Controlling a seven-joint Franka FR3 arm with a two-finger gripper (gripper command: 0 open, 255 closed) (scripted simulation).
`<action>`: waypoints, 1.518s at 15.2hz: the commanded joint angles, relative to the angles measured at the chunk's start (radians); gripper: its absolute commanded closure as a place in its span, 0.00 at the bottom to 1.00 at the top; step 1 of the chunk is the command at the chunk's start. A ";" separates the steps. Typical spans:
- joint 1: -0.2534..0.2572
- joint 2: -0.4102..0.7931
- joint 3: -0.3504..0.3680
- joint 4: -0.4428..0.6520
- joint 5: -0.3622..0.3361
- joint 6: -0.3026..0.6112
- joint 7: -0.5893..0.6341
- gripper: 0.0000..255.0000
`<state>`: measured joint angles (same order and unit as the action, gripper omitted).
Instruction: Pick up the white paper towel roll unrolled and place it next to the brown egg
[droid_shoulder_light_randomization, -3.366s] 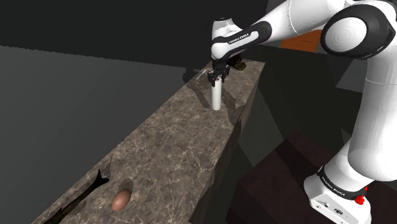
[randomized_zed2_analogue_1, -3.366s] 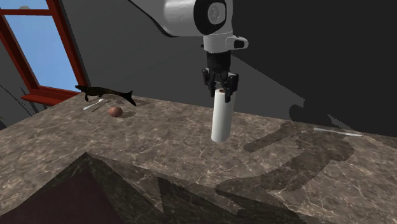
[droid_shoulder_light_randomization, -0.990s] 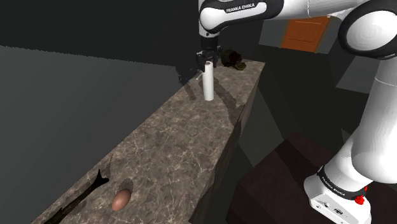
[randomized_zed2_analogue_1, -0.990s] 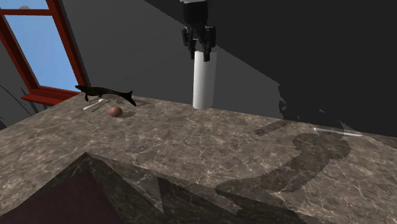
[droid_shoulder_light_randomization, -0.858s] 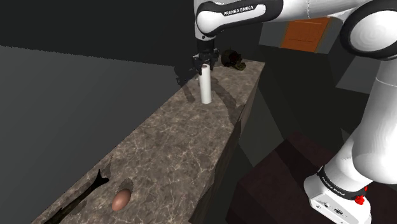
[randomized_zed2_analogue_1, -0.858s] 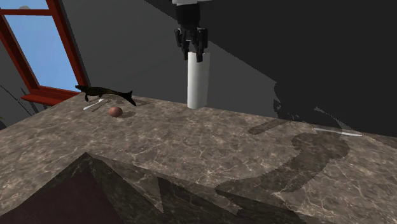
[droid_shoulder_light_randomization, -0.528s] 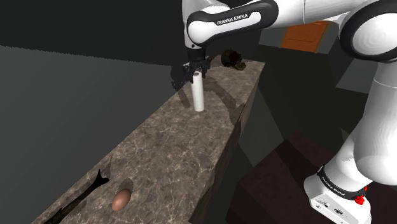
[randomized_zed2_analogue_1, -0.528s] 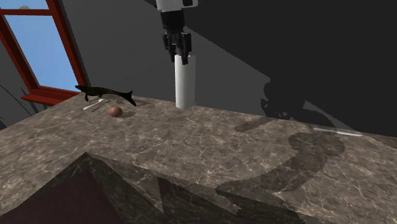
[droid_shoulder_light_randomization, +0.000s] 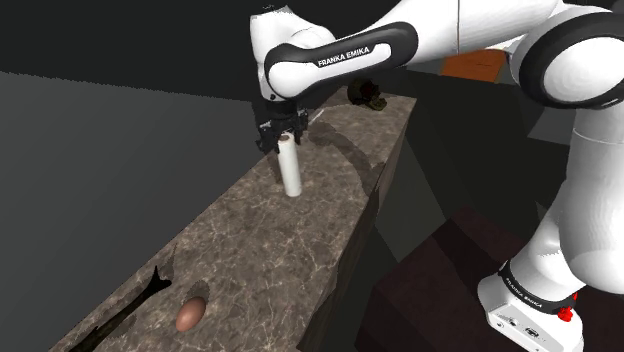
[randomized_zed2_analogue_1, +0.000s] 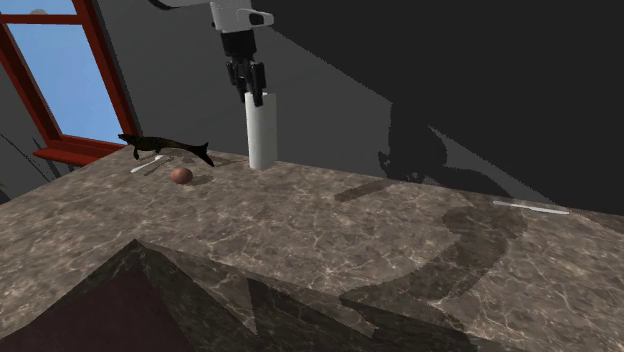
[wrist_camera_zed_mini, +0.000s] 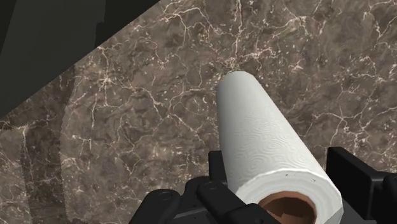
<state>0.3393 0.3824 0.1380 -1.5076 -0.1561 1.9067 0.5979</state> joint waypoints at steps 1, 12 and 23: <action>0.030 0.025 0.010 0.022 -0.009 -0.001 0.043 1.00; 0.212 0.254 0.044 0.288 -0.059 -0.063 0.241 1.00; 0.361 0.544 0.041 0.681 -0.088 -0.176 0.334 1.00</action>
<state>0.7005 0.9239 0.1790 -0.8170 -0.2438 1.7186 0.9294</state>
